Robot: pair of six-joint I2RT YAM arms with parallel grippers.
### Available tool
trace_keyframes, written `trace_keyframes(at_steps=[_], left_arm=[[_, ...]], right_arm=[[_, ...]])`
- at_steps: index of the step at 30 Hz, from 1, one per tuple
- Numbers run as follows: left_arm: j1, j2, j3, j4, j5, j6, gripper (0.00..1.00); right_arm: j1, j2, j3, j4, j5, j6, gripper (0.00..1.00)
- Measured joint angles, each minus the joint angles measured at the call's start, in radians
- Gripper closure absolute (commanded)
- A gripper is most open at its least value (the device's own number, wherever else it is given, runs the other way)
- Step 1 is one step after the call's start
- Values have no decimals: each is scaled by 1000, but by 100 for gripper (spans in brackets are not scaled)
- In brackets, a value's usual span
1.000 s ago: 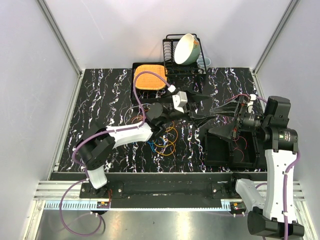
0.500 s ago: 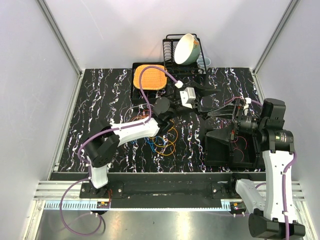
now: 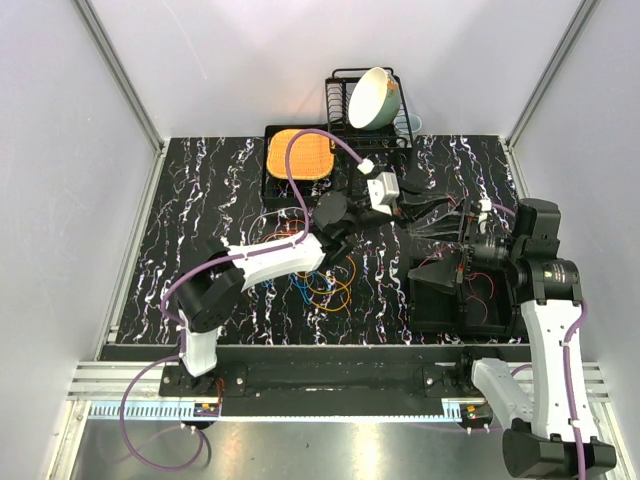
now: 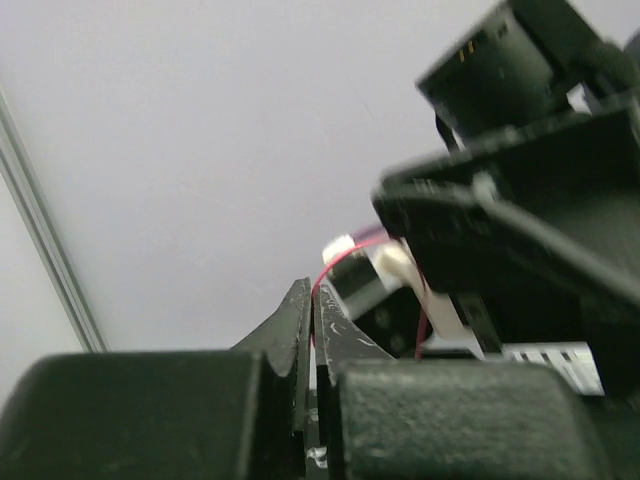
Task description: Untangle the cables
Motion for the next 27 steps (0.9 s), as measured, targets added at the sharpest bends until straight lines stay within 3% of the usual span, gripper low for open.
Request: trace_keyframes(at_steps=[8, 18, 27], left_arm=[[10, 36, 87, -5, -9, -21, 100], [20, 94, 88, -31, -19, -84, 100], [-45, 146, 201, -66, -42, -133, 100]], right_arm=[[34, 23, 98, 23, -17, 17, 0], [37, 142, 556, 107, -3, -15, 4], [39, 225, 779, -44, 228, -218, 3]])
